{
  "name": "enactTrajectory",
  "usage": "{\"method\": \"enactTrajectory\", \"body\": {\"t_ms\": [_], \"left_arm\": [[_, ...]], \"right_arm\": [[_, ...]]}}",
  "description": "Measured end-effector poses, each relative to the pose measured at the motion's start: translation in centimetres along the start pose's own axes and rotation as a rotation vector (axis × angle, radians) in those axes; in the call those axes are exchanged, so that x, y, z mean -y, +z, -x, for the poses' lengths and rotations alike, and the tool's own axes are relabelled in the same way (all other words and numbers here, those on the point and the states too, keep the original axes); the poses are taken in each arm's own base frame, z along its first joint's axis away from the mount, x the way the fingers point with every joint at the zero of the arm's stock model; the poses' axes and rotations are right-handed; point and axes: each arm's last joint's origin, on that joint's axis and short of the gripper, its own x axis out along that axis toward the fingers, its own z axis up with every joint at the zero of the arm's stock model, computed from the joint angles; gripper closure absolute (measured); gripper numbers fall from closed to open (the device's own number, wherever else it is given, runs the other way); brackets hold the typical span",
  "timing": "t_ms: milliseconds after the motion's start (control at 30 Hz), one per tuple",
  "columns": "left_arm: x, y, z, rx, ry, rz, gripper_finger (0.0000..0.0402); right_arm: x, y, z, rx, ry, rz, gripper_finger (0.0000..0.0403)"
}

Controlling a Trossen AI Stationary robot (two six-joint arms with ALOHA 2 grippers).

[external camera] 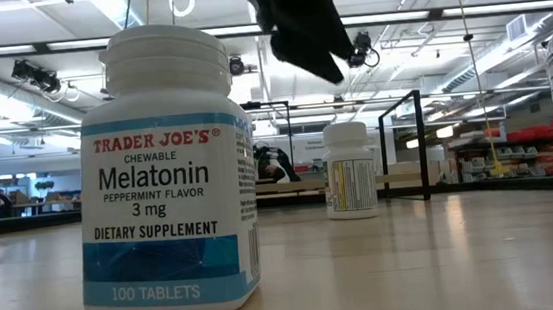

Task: Pick and place medicine bottles onto shelf by color
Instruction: Put the top white pill bottle on the shelf

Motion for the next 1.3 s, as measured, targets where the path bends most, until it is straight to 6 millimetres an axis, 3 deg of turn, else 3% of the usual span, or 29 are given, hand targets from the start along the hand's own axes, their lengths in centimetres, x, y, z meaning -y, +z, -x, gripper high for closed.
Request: {"method": "enactTrajectory", "body": {"t_ms": [233,467,933,1133,1300], "left_arm": [[-0.9,-0.7,-2.5,-0.050,0.063,0.008,0.0065],[-2.2,-1.0,-3.8,-0.068,0.042,0.020,0.0065],[-2.4,-1.1,-4.2,-0.082,0.033,-0.005,0.0065],[-2.3,-1.9,-6.0,-0.127,0.034,0.000,0.0065],[-2.4,-1.9,-6.3,-0.112,0.049,0.069,0.0065]], "right_arm": [[-0.4,-0.3,0.2,0.021,-0.007,-0.024,0.0172],[-0.9,-0.7,0.4,0.027,0.008,-0.041,0.0172],[-0.7,-0.5,0.4,0.092,-0.059,-0.040,0.0172],[-0.7,-0.5,0.5,0.099,-0.067,-0.026,0.0172],[-0.7,-0.5,0.4,0.093,-0.061,-0.036,0.0172]]}}
